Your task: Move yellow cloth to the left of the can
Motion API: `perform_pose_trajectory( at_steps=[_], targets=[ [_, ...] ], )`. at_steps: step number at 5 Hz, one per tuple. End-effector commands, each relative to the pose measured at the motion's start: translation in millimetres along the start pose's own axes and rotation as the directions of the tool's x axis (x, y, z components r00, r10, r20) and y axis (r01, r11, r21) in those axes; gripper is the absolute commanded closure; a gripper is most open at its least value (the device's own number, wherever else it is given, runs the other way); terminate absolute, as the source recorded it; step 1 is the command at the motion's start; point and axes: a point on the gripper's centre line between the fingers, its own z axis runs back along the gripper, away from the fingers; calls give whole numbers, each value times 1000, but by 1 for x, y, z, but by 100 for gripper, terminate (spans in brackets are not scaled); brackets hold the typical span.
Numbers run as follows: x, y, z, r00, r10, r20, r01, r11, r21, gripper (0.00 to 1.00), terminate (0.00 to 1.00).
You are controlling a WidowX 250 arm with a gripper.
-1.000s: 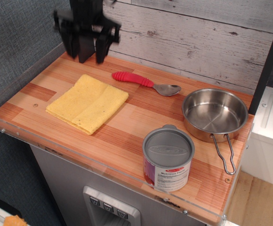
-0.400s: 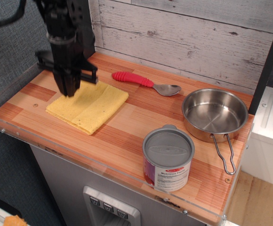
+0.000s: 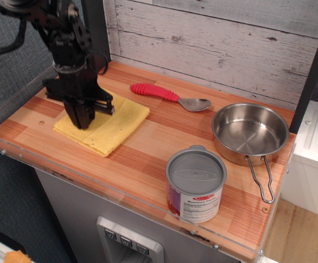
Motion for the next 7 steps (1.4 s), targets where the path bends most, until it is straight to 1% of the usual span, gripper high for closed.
perform_pose_trajectory(
  at_steps=[1, 2, 3, 4, 5, 6, 7],
  targets=[
    [-10, -12, 6, 999, 39, -8, -38, 999, 26, 100, 0],
    [-19, -22, 7, 998, 51, -19, -51, 999, 14, 100, 0],
    [-28, -34, 9, 998, 46, -46, -46, 999, 2, 100, 0],
    [-35, -45, 11, 996, 70, -48, -69, 998, 12, 100, 0],
    [-40, -57, 10, 989, 127, -71, -127, 992, 15, 100, 0],
    [-42, -65, 9, 983, 160, -87, -158, 987, 23, 100, 0],
    [-47, -75, 11, 987, 140, -78, -139, 990, 10, 100, 0]
  ],
)
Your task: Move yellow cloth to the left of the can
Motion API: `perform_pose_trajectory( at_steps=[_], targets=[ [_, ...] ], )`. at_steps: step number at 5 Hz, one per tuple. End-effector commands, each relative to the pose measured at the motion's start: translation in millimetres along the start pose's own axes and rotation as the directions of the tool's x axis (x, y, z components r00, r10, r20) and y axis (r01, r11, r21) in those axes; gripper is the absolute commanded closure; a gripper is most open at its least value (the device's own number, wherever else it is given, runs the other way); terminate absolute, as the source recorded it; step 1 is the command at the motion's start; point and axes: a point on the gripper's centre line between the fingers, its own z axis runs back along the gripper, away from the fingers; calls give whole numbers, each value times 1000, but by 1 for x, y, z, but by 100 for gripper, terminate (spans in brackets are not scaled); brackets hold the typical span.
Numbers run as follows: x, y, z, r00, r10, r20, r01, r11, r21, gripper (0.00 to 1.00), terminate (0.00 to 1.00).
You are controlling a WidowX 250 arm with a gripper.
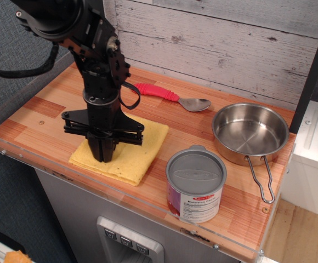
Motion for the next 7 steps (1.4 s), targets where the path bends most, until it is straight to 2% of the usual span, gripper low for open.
perform_pose_trajectory(
  at_steps=[1, 3, 4, 5, 7],
  targets=[
    [-9, -17, 8, 999, -36, 24, 36, 999, -20, 100, 0],
    [-6, -12, 7, 999, -26, 28, 26, 1000, -4, 100, 0],
    [-2, -9, 11, 999, -29, 29, 29, 999, -18, 100, 0],
    [5, -5, 19, 999, -34, 39, 36, 998, -47, 0, 0],
    [10, -6, 43, 995, -39, 95, 48, 995, -91, 0, 0]
  ],
)
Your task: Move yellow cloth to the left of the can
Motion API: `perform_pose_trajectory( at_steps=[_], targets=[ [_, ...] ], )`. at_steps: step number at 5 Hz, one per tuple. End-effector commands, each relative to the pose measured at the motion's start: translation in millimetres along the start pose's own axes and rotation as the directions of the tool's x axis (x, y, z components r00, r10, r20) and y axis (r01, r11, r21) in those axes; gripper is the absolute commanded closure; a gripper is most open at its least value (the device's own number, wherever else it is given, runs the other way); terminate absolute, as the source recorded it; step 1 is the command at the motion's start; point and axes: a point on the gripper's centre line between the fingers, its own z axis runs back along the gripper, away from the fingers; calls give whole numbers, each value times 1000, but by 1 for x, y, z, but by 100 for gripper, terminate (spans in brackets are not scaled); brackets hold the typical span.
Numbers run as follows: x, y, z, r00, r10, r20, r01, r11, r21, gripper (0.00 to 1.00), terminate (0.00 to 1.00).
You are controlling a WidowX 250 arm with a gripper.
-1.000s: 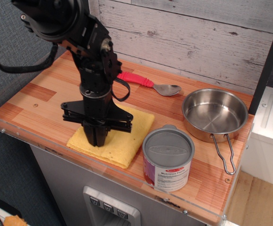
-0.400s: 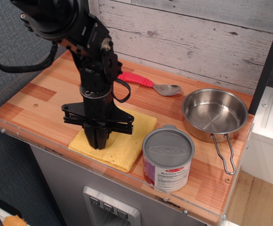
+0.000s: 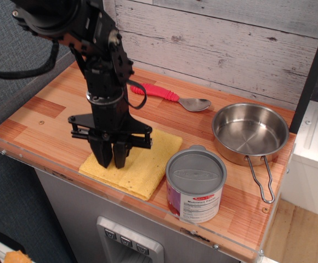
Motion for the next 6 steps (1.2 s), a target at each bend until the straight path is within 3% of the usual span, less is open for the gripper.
perform_pose_trajectory(
  at_steps=[1, 4, 5, 6],
  targets=[
    [13, -1, 46, 993, 10, 116, -7, 1000, -26, 0, 0],
    [38, 12, 104, 971, -39, 235, 30, 999, 38, 0, 0],
    [48, 12, 115, 970, -17, 244, 17, 1000, 2, 0, 0],
    [60, -13, 128, 970, -39, 242, 48, 998, -31, 0, 0]
  ],
)
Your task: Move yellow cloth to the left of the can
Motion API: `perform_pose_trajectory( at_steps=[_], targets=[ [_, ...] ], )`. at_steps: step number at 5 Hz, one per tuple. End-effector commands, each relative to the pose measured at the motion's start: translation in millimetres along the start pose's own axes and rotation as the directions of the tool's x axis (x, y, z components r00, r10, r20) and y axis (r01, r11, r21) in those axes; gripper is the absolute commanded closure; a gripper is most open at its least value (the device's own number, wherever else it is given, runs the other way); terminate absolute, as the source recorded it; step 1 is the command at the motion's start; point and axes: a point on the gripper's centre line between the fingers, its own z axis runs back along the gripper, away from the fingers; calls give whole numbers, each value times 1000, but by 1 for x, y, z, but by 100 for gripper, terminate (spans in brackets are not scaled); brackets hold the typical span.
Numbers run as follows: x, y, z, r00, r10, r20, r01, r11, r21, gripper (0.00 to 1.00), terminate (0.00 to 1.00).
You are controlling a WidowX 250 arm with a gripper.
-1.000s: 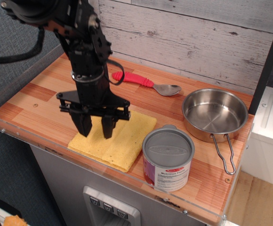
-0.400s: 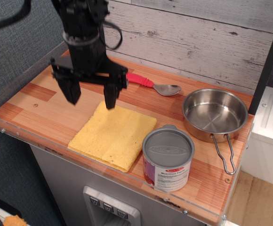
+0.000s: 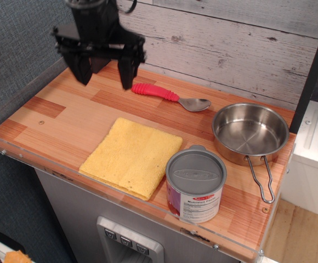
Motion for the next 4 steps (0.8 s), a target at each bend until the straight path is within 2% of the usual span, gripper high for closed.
perform_pose_trajectory(
  at_steps=[1, 2, 3, 4],
  targets=[
    [37, -42, 36, 997, -37, 70, 41, 998, -48, 0, 0],
    [52, -60, 46, 995, -54, 80, 60, 996, -69, 0, 0],
    [58, -77, 45, 990, -129, 48, 133, 988, -78, 0, 0],
    [58, -77, 45, 990, -129, 48, 133, 988, -78, 0, 100]
  ],
)
